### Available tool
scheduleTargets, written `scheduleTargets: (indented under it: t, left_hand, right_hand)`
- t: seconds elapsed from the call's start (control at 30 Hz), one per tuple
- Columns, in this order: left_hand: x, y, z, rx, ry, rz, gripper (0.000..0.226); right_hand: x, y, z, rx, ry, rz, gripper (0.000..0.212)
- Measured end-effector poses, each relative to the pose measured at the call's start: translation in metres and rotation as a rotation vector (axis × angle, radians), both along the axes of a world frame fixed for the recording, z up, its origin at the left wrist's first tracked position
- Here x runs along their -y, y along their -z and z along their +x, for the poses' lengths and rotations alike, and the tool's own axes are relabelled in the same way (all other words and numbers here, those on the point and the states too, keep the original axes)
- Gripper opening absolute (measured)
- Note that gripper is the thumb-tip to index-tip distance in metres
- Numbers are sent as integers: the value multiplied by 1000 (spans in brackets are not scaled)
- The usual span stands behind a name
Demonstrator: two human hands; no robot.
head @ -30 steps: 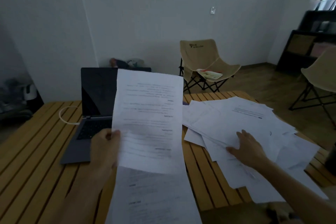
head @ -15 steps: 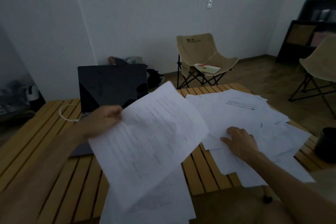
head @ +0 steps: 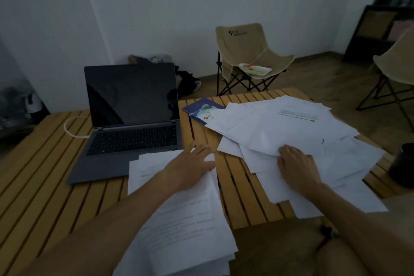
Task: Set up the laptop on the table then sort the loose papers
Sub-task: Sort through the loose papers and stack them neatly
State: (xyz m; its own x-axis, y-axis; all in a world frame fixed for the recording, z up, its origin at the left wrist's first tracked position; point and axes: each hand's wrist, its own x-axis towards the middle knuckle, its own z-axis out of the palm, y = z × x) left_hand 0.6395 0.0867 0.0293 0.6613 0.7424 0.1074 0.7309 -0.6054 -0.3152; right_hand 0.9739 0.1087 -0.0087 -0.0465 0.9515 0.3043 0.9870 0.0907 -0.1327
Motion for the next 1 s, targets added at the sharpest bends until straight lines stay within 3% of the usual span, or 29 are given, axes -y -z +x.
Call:
scheduleTargets:
  t: [0.1,0.17,0.23,0.33,0.37,0.43,0.57,0.83,1.0]
  left_hand:
    - [13,2,-3,130,-43,-2,37]
    - [32,-14,-5,327,-129,-27,32]
    - [69,-28,-4,443,-290,-212,42]
    - [149,-28,-1,323,-285,-402,90]
    - [167,-20,-1,194,-249,-422,93]
    - [186,-8,-2,76,-250,-373,73]
    - [180,-8,-7,187,-314,-491,58]
    - [117,-4,-1,164,-268,-173,31]
    - [109,6,-1,276,-234,6,26]
  right_hand:
    - [2,0,0,-15,-7,20,20]
    - [2,-1,-1,-28,0,26,21]
    - [2,-2,-2,-34,2,23,22]
    - [4,-3,-4,-8,15,-15,24]
    - [5,-4,-5,15,14,-32,25]
    - [8,-7,-8,52,22,-68,30]
    - [15,-13,-10,27,23,-88,34]
    - [28,-28,-23,-111,-43,108,35]
    - [42,-39,-57,-83,-342,314,43]
